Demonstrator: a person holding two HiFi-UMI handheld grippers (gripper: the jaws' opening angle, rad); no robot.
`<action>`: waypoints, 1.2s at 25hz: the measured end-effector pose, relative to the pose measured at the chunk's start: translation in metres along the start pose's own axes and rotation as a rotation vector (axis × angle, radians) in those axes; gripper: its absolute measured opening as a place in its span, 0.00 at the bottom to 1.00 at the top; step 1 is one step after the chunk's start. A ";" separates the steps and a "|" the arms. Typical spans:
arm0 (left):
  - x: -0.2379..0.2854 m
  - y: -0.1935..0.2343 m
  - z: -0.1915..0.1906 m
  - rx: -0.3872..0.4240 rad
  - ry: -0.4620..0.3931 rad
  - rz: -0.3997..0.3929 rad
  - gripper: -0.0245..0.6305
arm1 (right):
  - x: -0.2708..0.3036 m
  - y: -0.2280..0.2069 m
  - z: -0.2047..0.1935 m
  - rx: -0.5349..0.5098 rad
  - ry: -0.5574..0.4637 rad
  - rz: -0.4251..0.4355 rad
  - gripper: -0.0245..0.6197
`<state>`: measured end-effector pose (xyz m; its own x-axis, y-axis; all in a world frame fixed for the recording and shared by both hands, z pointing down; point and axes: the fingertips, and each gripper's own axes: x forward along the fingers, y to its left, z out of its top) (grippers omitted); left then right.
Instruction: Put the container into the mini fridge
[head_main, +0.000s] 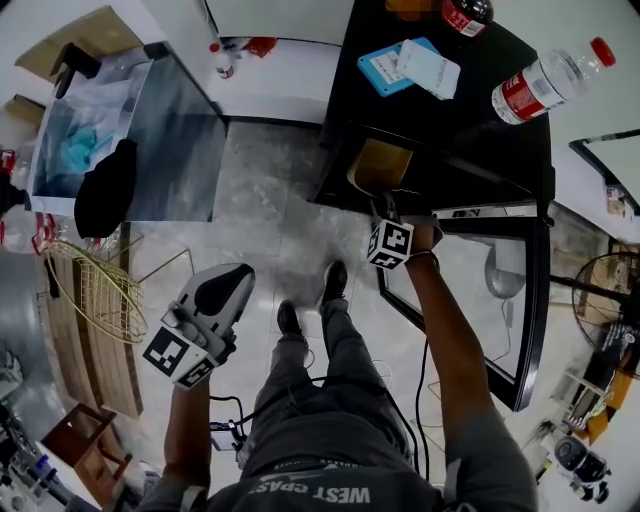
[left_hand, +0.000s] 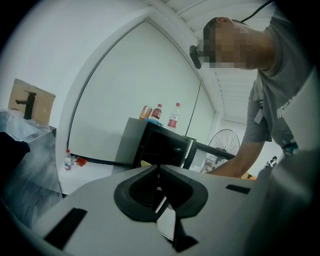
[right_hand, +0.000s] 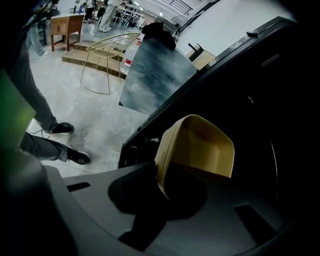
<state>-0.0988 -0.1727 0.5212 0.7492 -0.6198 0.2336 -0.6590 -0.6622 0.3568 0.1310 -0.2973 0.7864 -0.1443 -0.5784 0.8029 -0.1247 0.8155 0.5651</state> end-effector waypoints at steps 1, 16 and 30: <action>0.001 0.001 -0.001 -0.002 0.001 0.001 0.08 | 0.003 -0.001 -0.001 -0.001 0.002 0.000 0.15; 0.010 0.008 -0.016 -0.024 0.014 0.008 0.08 | 0.029 -0.020 -0.010 -0.033 0.019 -0.017 0.16; 0.013 0.010 -0.022 -0.035 0.016 0.016 0.08 | 0.042 -0.043 -0.016 -0.047 0.050 -0.066 0.25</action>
<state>-0.0945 -0.1783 0.5478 0.7395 -0.6235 0.2540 -0.6687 -0.6366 0.3842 0.1462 -0.3569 0.7990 -0.0876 -0.6300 0.7717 -0.0863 0.7765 0.6241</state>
